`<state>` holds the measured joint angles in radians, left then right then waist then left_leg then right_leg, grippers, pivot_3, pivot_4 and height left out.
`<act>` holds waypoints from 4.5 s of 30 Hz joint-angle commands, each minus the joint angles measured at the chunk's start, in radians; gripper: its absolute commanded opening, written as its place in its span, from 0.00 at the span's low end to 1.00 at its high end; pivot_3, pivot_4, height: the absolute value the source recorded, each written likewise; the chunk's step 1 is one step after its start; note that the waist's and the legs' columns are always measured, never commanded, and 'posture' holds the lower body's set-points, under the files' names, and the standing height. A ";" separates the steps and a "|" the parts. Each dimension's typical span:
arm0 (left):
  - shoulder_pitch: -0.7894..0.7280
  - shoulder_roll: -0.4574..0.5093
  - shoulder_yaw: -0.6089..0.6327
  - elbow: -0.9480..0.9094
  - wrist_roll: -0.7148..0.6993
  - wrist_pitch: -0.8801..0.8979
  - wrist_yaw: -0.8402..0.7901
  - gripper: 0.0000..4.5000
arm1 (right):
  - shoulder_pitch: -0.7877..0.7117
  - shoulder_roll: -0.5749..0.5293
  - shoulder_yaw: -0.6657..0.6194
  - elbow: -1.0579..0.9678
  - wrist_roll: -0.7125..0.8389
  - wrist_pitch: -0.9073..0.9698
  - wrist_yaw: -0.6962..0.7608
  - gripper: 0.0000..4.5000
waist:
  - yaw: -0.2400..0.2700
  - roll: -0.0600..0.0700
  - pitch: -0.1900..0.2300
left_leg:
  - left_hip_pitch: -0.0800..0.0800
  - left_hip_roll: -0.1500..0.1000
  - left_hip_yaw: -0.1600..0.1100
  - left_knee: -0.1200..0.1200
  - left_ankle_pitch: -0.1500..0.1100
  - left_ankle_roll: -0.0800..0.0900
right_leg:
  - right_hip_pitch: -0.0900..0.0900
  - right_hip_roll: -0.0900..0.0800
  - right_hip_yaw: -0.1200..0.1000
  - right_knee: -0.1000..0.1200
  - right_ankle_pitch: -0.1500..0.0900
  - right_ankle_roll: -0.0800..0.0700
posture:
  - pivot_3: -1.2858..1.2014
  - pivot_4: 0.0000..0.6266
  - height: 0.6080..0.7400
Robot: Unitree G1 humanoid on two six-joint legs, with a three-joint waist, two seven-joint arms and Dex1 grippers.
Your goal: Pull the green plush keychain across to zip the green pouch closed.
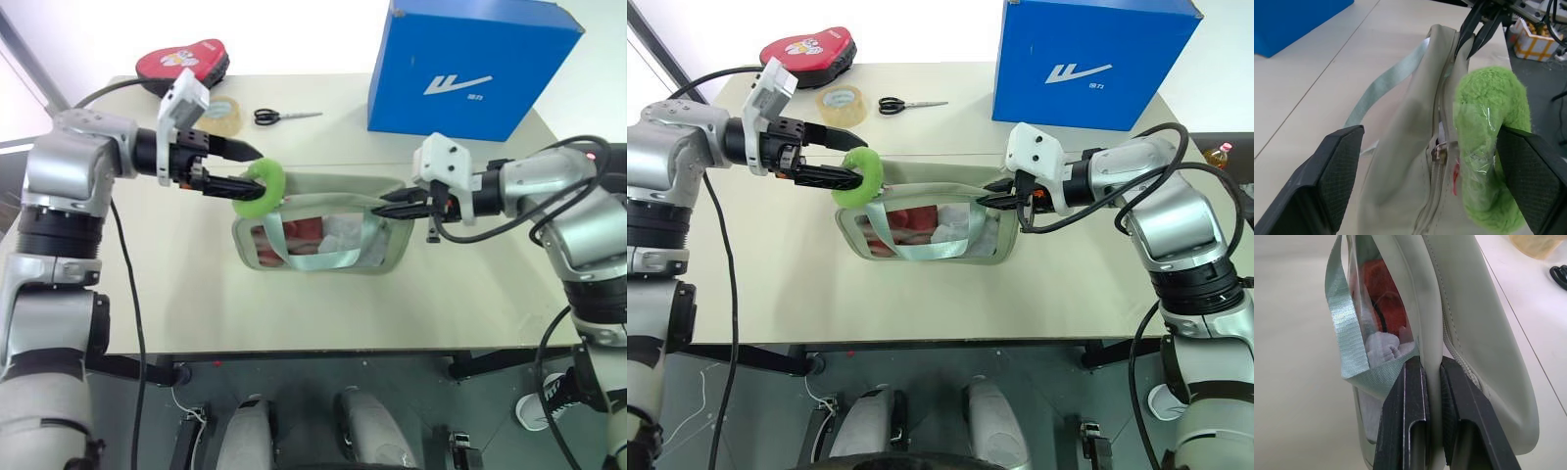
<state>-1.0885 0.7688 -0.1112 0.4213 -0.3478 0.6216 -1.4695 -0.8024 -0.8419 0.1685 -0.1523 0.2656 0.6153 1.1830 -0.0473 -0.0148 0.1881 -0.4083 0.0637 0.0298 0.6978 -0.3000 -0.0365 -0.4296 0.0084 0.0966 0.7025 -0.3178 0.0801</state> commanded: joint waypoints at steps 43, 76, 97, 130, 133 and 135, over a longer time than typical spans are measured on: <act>0.574 0.145 0.297 -0.435 -0.190 -0.032 0.084 0.99 | -0.041 0.031 0.031 0.025 -0.013 0.009 0.032 0.00 | -0.020 0.000 0.000 | 0.001 0.001 -0.003 0.000 0.000 0.000 | 0.001 -0.001 -0.001 0.001 0.000 0.000 | 0.52 0.24 0.98; 0.489 0.078 0.157 -0.428 -0.137 -0.100 0.122 0.00 | -0.070 -0.075 -0.099 -0.022 0.113 -0.088 0.214 0.95 | -0.011 0.000 0.000 | 0.000 0.000 -0.003 0.000 0.000 0.000 | 0.001 -0.002 -0.001 -0.001 0.000 0.000 | 0.52 0.24 0.98; 0.476 0.066 0.132 -0.378 -0.112 -0.152 0.119 0.00 | -0.627 0.452 0.189 0.479 -0.102 -0.410 0.228 0.98 | -0.023 0.001 0.000 | 0.000 0.001 -0.003 -0.001 0.000 0.000 | 0.000 -0.003 -0.001 0.000 0.000 0.000 | 0.52 0.24 0.98; 0.490 0.080 0.141 -0.385 -0.116 -0.147 0.115 0.00 | -0.595 0.577 0.328 0.493 -0.328 -0.450 0.212 0.22 | -0.023 0.001 0.000 | 0.000 0.001 -0.004 -0.001 0.000 -0.001 | 0.000 -0.003 -0.002 0.001 0.000 0.000 | 0.52 0.24 0.98; 0.488 0.082 0.140 -0.380 -0.113 -0.151 0.113 0.00 | -0.603 0.568 0.344 0.494 -0.357 -0.475 0.228 0.22 | -0.024 0.001 0.000 | 0.000 0.001 -0.004 -0.001 0.000 -0.001 | 0.000 -0.003 -0.002 0.001 0.000 0.000 | 0.52 0.24 0.98; 0.486 0.082 0.138 -0.378 -0.112 -0.152 0.112 0.00 | -0.605 0.569 0.344 0.499 -0.366 -0.482 0.228 0.35 | -0.024 0.001 0.000 | 0.000 0.001 -0.004 -0.001 0.000 -0.001 | 0.000 -0.003 -0.002 0.001 0.000 0.000 | 0.52 0.24 0.98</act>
<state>-0.5975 0.8302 0.0150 0.0581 -0.4617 0.4829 -1.3502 -1.3739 -0.2664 0.5085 0.3616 -0.0864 0.1468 1.4076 -0.0709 -0.0140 0.1884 -0.4084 0.0643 0.0261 0.6972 -0.2998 -0.0370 -0.4298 0.0051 0.0947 0.7034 -0.3177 0.0801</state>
